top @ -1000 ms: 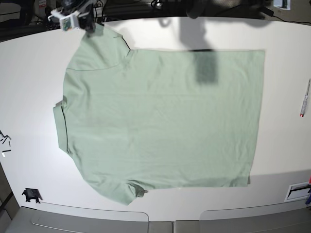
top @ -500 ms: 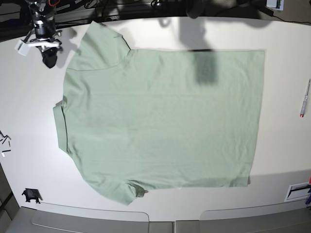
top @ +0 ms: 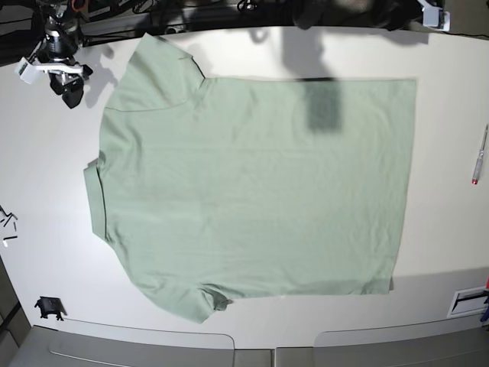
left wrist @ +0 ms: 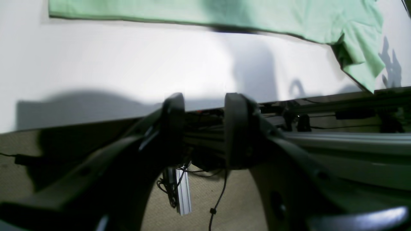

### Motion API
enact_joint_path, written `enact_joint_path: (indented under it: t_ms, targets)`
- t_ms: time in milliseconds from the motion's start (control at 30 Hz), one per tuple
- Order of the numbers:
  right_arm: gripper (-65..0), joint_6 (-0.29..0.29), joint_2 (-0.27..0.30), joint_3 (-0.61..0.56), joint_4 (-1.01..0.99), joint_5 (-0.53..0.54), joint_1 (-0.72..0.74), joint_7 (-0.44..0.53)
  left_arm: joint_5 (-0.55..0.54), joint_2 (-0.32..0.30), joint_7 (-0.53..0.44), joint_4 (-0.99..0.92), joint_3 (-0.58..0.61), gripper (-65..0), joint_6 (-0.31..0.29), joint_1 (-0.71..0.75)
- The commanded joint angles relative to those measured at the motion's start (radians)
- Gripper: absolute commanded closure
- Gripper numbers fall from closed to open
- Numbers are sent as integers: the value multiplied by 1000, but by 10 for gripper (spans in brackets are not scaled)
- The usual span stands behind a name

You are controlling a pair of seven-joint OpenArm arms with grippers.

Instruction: Fold the T-shirt properly

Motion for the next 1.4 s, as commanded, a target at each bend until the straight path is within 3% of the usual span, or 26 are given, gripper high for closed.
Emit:
enact_joint_path:
  t_ms: [0,133,433,633,767,833,967,1067,1267,1367]
  targets:
    - [-316,11,8,3,4,14,21,7,-16,-5,-4,14,-5,-195,-11,8]
    - [-316,12,22,-1,-110,5,118,-53,-16,-5,25,14,-5,-195,-14,-14]
    - [-316,97,44,-71,-362,33,220,-93,-16,-6,24,14,-5,-195,-14,-24]
    - [-316,123,42,-212,-381,29,220,-104,-16,-6,25,14,-5,-195,-14,-37]
    - [-311,122,42,-228,-381,28,220,-104,-16,-6,25,14,-6,-195,-14,-40]
    - [-256,122,42,-221,-381,25,220,-104,-16,-5,25,14,-8,-195,-14,-46]
    - [0,123,42,-203,-381,25,220,-105,-16,-6,35,14,-51,-215,-14,-85]
    - [0,123,42,-193,-381,24,220,-119,-17,-5,77,14,-108,-237,-6,-134]
    - [0,123,42,-194,-381,10,221,-119,-19,-12,124,7,-162,-237,149,-260]
    - [0,123,42,-194,-381,10,220,-119,-20,-25,119,-45,-162,-272,188,-336]
